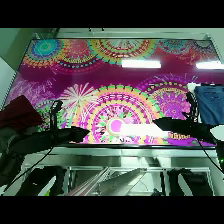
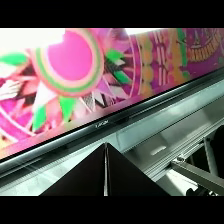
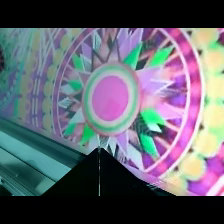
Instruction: Fold the shirts.
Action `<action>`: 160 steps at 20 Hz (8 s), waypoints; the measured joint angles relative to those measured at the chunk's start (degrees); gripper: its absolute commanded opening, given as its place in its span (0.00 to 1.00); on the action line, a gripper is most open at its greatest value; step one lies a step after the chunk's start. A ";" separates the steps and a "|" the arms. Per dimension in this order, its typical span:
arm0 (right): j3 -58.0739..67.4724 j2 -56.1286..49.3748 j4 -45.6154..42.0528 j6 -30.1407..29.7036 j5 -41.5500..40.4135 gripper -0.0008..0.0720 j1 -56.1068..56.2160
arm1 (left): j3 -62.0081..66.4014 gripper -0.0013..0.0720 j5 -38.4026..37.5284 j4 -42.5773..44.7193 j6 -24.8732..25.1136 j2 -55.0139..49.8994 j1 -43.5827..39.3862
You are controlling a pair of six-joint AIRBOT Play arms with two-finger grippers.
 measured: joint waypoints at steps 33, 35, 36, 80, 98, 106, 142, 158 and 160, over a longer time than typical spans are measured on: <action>0.00 -0.35 3.04 -0.20 -0.50 0.04 0.04 | 0.76 0.96 -14.88 2.23 0.11 -0.02 1.16; 0.00 -0.35 3.19 -0.28 -0.48 0.04 0.04 | 3.63 0.95 -14.45 8.44 -0.66 -0.02 4.98; 0.00 -0.35 3.39 -0.37 -0.50 0.04 0.07 | 5.75 0.95 -12.68 12.74 -1.40 -0.02 8.31; 0.00 -6.95 3.08 -5.79 -5.51 0.04 0.00 | 67.45 0.04 10.60 14.27 2.91 -40.61 15.32; 4.26 -8.96 0.63 -7.61 -3.17 0.43 -6.10 | 47.06 0.98 8.63 13.57 -0.02 -45.48 5.27; 16.11 -34.45 -5.77 -8.11 0.83 0.67 -11.50 | 27.71 0.98 13.03 12.35 -0.13 -35.12 9.20; 36.85 -20.22 17.73 -24.46 10.71 0.03 -0.55 | 51.39 0.04 -9.79 -0.17 3.10 -34.16 -13.75; 63.34 -24.50 6.75 -22.51 2.45 0.03 2.16 | 72.76 0.04 6.51 11.06 1.01 -36.79 -2.05; 63.41 -33.73 6.80 -22.14 3.39 0.03 4.94 | 68.76 0.04 8.76 9.31 2.08 -41.35 3.15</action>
